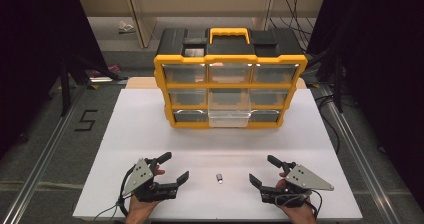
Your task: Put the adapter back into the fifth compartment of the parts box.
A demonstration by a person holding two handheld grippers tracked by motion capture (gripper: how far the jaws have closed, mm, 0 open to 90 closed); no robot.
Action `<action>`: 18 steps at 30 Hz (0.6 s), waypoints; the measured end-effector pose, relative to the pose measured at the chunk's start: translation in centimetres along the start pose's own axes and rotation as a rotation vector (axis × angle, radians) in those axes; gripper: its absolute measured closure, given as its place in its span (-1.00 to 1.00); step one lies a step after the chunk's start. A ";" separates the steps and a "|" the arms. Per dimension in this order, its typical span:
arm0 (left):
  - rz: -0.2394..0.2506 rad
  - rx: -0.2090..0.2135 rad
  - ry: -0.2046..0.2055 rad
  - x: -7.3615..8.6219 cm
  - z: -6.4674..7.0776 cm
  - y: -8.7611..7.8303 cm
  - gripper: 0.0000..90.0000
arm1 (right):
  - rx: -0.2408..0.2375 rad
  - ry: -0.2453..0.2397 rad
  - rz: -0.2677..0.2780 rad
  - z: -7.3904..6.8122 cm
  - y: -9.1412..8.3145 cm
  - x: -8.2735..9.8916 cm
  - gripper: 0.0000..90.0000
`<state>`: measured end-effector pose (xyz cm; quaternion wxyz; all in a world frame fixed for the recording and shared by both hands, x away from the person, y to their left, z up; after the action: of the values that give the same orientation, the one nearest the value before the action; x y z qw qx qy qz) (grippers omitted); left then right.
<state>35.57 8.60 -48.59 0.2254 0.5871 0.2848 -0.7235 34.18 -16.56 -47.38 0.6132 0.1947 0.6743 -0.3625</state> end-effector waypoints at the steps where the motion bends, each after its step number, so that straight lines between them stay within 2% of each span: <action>1: 0.004 0.005 0.006 -0.1 0.1 0.1 -0.66 | 0.000 -0.001 -0.002 0.0 0.0 0.0 -0.61; 12: 0.005 0.002 0.006 -0.1 0.2 -0.1 -0.66 | -0.005 -0.014 -0.007 -0.3 0.2 -0.1 -0.61; 18: 0.001 0.001 -0.008 0.0 0.1 -0.2 -0.66 | 0.000 -0.049 -0.014 -0.6 0.3 -0.3 -0.60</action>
<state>35.39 8.69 -48.54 0.2266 0.5842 0.2833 -0.7260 34.04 -15.93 -47.12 0.6270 0.1807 0.6605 -0.3714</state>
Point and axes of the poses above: each handheld gripper's, and its own axes: y roughly forward along the jaws, x roughly out of its underside, z roughly to its right, the point moved 10 cm from there along y, roughly forward along the jaws, and after that the axes turned 3 degrees about -y, right-handed, at the moved point
